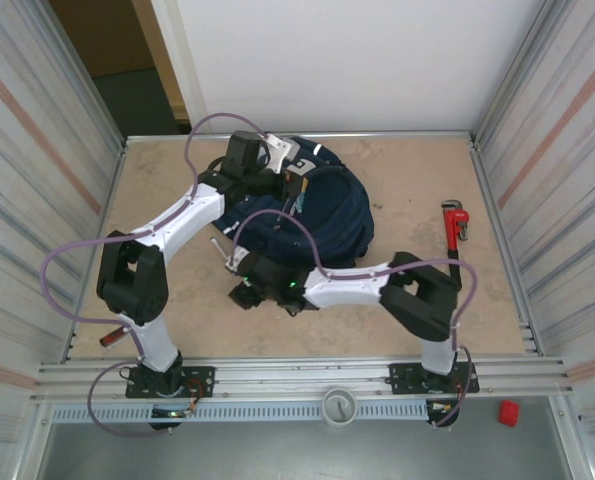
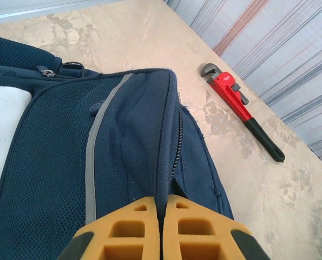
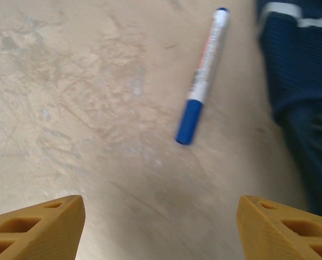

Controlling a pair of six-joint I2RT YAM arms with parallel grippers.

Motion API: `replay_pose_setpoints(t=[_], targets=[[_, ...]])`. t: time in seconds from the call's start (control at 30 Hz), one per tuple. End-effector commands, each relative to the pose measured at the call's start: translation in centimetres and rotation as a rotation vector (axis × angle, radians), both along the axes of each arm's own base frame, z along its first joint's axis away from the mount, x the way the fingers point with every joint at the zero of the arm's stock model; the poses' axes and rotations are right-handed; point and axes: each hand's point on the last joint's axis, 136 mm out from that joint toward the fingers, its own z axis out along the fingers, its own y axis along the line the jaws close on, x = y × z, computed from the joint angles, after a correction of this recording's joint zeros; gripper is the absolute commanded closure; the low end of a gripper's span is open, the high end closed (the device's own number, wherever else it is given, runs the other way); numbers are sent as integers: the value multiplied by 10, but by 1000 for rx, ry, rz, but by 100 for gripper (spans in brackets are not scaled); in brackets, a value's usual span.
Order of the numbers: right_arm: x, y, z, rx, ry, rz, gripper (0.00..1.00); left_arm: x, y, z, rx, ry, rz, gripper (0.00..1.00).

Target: Pack the student bag

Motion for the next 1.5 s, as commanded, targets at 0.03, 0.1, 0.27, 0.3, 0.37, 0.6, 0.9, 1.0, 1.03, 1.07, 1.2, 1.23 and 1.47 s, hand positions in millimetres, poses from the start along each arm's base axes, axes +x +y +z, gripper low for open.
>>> replay_pose_setpoints(t=[0.03, 0.1, 0.27, 0.3, 0.37, 0.6, 0.9, 1.0, 1.03, 1.07, 1.2, 1.23, 1.47], targets=[[17, 14, -21, -52, -36, -18, 26, -1, -5, 29, -3, -75, -20, 100], [21, 20, -28, -49, -20, -22, 26, -2, -6, 27, 4, -73, -22, 100], [38, 19, -42, -15, 53, -64, 24, -2, -9, 22, 16, -69, -26, 100], [41, 19, -44, -6, 69, -72, 24, -2, -10, 22, 15, -70, -27, 100], [45, 20, -45, 17, 93, -80, 23, -3, -13, 24, 13, -74, -32, 100], [56, 28, -59, 24, 138, -117, 23, -4, -16, 23, 16, -78, -45, 100], [67, 39, -72, 37, 156, -136, 29, -5, -18, 24, 15, -79, -53, 100], [79, 39, -74, 51, 177, -164, 34, -5, -18, 23, 20, -81, -55, 100], [84, 38, -77, 51, 185, -175, 38, -5, -18, 23, 22, -83, -55, 100], [87, 39, -78, 54, 191, -179, 42, -4, -17, 22, 23, -82, -52, 100], [91, 44, -86, 43, 194, -169, 59, -5, -18, 24, 19, -83, -55, 100], [91, 46, -87, 35, 190, -165, 62, -5, -17, 25, 21, -83, -54, 100], [93, 41, -86, -29, 157, -175, 83, -7, -15, 23, 27, -88, -53, 100]])
